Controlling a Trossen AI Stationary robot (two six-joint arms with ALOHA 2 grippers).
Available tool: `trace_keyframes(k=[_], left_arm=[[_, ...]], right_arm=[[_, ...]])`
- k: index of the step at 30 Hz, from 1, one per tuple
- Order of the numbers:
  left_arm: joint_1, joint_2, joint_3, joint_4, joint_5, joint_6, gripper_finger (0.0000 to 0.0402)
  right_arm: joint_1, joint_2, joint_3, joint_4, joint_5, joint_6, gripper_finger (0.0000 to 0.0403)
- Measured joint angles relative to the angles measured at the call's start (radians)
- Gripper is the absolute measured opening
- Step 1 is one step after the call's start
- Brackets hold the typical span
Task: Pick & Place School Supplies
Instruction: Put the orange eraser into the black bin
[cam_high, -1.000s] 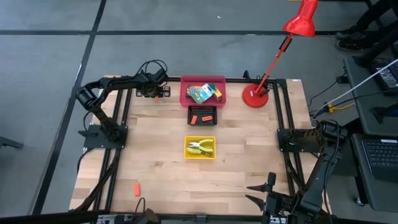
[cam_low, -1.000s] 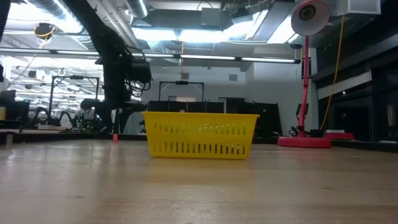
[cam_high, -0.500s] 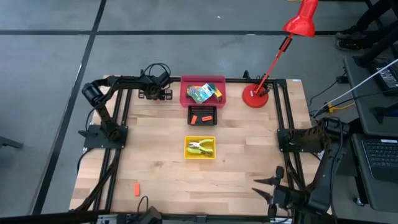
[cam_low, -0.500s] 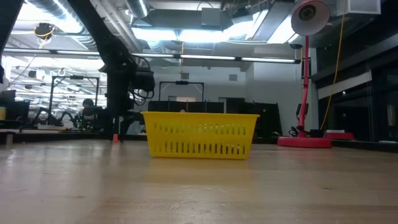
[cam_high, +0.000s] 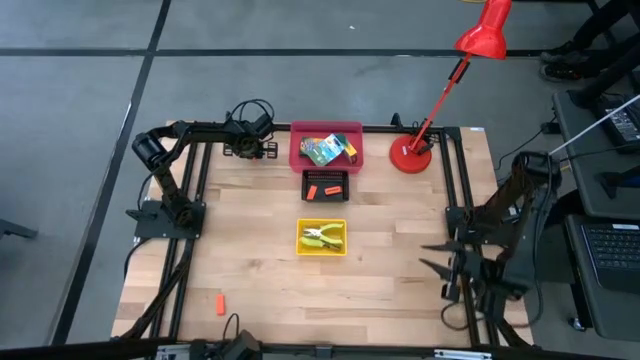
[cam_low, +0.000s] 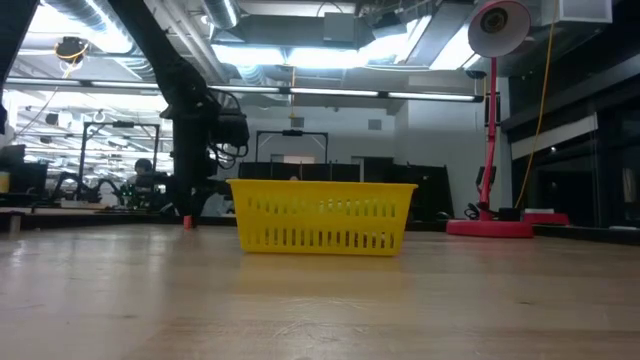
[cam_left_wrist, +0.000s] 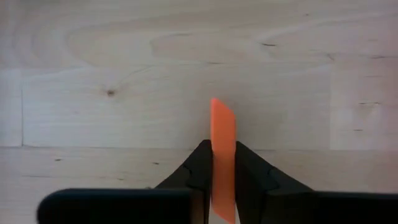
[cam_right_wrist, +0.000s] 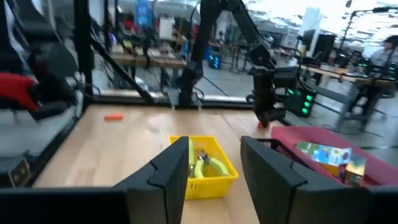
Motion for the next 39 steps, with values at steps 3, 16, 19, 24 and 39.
trace_keyframes(k=[3, 16, 19, 24, 39], left_arm=[[0.000, 0.000, -0.001, 0.007, 0.000, 0.014, 0.0032], [-0.165, -0.128, 0.041, 0.147, 0.134, 0.162, 0.0032], [-0.245, -0.207, 0.059, 0.170, 0.171, 0.174, 0.0032], [-0.367, -0.227, 0.062, 0.262, 0.255, 0.180, 0.0032], [-0.454, -0.005, 0.064, 0.515, 0.396, 0.156, 0.0045]], right_arm=[[0.017, -0.070, -0.072, 0.000, 0.025, 0.025, 0.0150], [0.042, -0.245, -0.292, -0.020, 0.026, 0.108, 0.0150], [0.052, -0.270, -0.346, -0.019, 0.025, 0.156, 0.0150], [0.060, -0.285, -0.388, -0.037, 0.025, 0.214, 0.0150], [0.060, -0.296, -0.391, -0.109, 0.025, 0.283, 0.0150]])
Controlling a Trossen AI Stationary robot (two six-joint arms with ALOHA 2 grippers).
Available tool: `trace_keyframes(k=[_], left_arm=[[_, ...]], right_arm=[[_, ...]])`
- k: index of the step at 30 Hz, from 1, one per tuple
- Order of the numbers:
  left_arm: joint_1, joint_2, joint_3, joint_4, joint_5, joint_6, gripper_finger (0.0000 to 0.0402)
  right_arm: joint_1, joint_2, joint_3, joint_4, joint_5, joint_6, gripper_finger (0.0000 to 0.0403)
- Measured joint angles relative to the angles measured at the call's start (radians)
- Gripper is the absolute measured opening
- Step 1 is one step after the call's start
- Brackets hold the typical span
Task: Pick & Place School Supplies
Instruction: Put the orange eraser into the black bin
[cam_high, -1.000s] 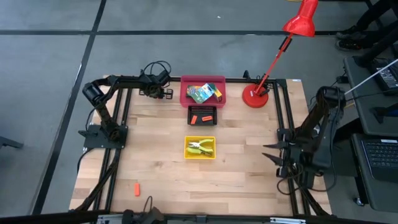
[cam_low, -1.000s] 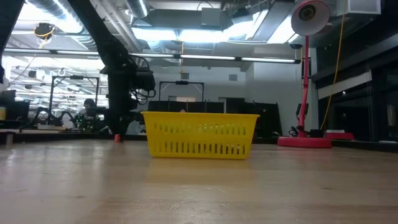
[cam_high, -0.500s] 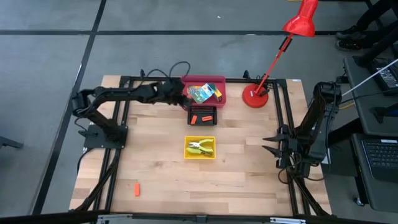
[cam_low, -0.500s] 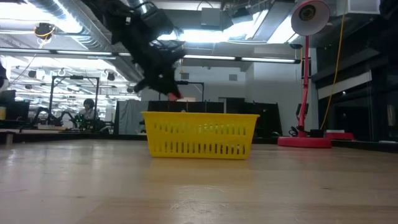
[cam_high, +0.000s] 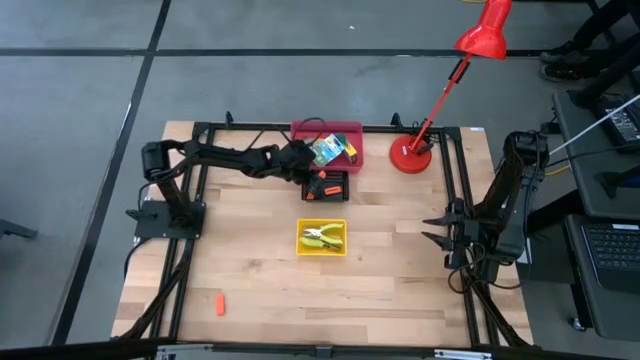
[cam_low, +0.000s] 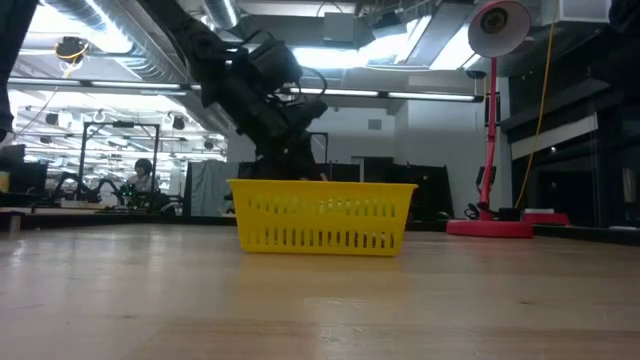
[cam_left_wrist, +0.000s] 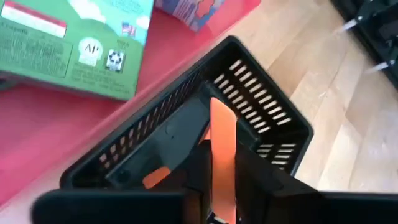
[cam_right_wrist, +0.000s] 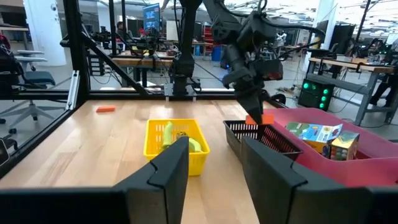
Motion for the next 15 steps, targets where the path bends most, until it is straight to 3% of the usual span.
trace_keyframes(k=[9, 15], left_arm=[[-0.033, -0.001, 0.010, 0.042, -0.020, 0.038, 0.0184], [-0.061, -0.001, 0.058, 0.043, -0.148, 0.140, 0.0234]], right_arm=[[0.032, 0.000, 0.000, -0.008, 0.000, 0.005, 0.0150], [0.079, 0.000, 0.000, 0.000, 0.000, 0.018, 0.0150]])
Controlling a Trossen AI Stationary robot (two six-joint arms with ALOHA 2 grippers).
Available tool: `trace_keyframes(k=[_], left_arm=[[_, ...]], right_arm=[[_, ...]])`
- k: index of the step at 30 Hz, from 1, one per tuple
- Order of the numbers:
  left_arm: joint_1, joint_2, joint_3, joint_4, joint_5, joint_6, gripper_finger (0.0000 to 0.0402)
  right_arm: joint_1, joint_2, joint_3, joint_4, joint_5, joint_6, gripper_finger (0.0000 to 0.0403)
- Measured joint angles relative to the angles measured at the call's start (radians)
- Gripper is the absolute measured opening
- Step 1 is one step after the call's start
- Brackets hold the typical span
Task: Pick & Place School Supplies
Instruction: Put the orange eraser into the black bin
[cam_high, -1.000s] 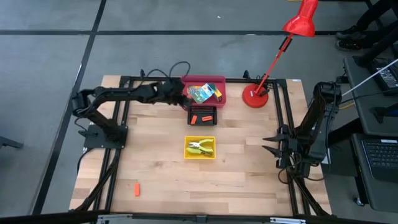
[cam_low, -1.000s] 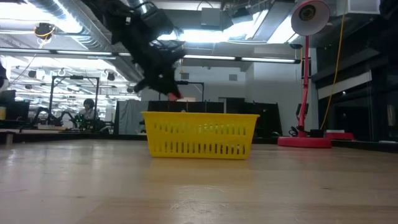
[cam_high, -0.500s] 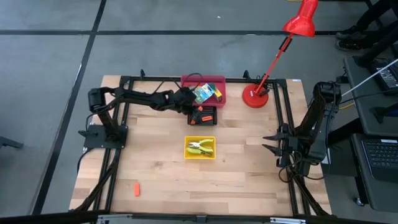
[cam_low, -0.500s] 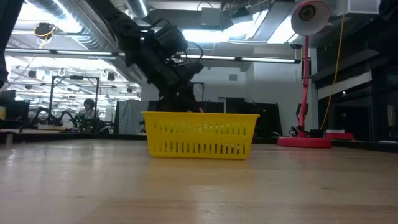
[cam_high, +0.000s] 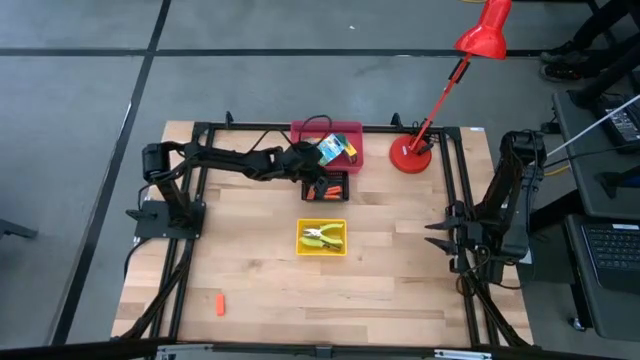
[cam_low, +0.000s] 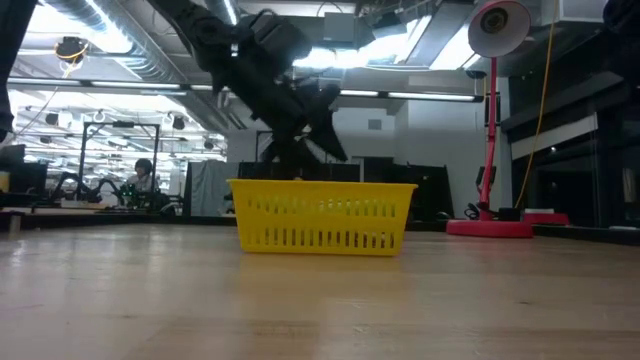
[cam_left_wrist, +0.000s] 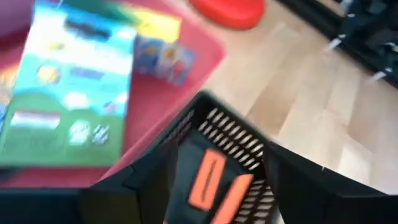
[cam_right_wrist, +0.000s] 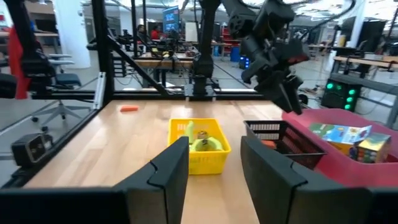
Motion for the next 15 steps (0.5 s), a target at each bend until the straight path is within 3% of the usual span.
trace_keyframes(k=[8, 15], left_arm=[[-0.105, -0.001, 0.055, 0.023, -0.083, 0.091, 0.0232], [-0.195, -0.001, 0.055, 0.045, -0.099, 0.048, 0.0225]], right_arm=[[0.027, 0.000, 0.003, 0.020, 0.000, -0.004, 0.0150], [0.064, 0.000, 0.031, -0.016, 0.000, -0.016, 0.0150]])
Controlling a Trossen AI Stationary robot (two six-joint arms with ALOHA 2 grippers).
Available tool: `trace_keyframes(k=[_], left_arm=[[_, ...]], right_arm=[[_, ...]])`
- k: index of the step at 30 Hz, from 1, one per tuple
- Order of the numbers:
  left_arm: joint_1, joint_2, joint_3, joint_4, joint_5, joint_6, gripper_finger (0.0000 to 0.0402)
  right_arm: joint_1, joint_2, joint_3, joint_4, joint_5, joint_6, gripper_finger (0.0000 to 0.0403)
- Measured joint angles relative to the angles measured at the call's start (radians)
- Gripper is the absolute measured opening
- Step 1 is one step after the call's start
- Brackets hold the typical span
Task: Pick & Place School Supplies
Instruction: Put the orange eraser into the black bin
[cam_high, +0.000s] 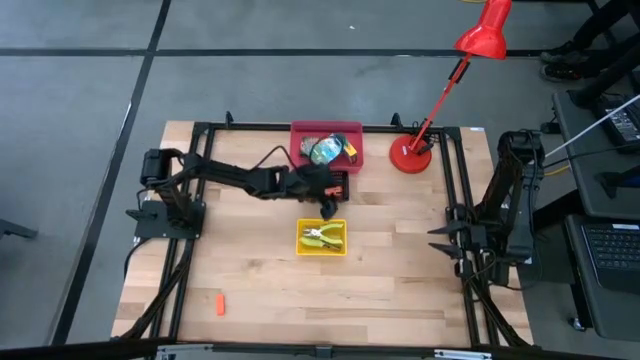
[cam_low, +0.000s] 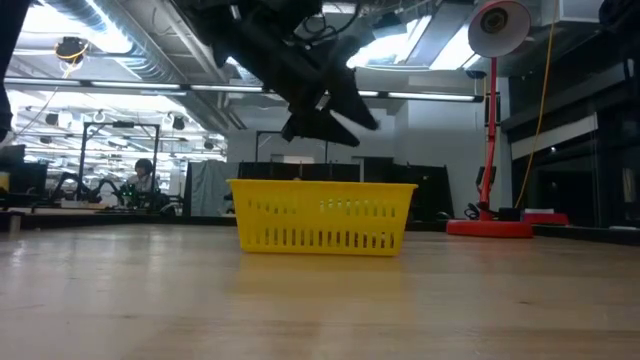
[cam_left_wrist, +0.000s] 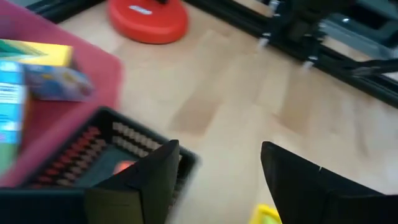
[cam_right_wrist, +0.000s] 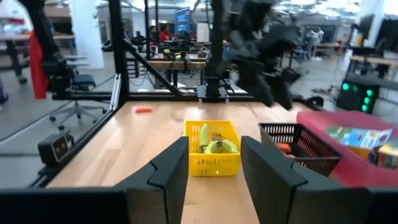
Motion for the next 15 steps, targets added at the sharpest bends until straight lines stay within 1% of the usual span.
trace_keyframes(k=[2, 4, 6, 7, 8, 10, 11, 13, 15], left_arm=[[-0.042, 0.000, 0.000, 0.013, -0.018, -0.013, 0.0223], [-0.088, 0.000, 0.000, 0.034, -0.056, -0.014, 0.0222], [-0.137, 0.003, 0.000, 0.100, -0.111, -0.014, 0.0220], [-0.158, 0.008, 0.000, 0.155, -0.121, -0.004, 0.0219], [-0.175, 0.018, 0.000, 0.215, -0.101, 0.008, 0.0217], [-0.198, 0.054, 0.025, 0.321, -0.004, 0.021, 0.0213], [-0.209, 0.070, 0.042, 0.342, 0.027, 0.033, 0.0210], [-0.240, 0.100, 0.093, 0.352, 0.034, 0.081, 0.0204], [-0.274, 0.108, 0.128, 0.344, 0.007, 0.140, 0.0199]], right_arm=[[-0.019, 0.001, 0.006, 0.078, 0.000, -0.047, 0.0150], [-0.034, 0.005, 0.026, 0.192, 0.000, -0.160, 0.0150], [-0.033, 0.009, 0.060, 0.297, -0.002, -0.305, 0.0150], [-0.032, 0.013, 0.081, 0.366, -0.010, -0.396, 0.0150], [-0.030, 0.016, 0.101, 0.439, -0.025, -0.500, 0.0150], [-0.030, 0.021, 0.139, 0.588, -0.080, -0.700, 0.0150], [-0.034, 0.021, 0.155, 0.681, -0.110, -0.808, 0.0150], [-0.047, 0.021, 0.175, 0.895, -0.189, -1.054, 0.0150], [-0.066, 0.021, 0.187, 1.127, -0.294, -1.316, 0.0150]])
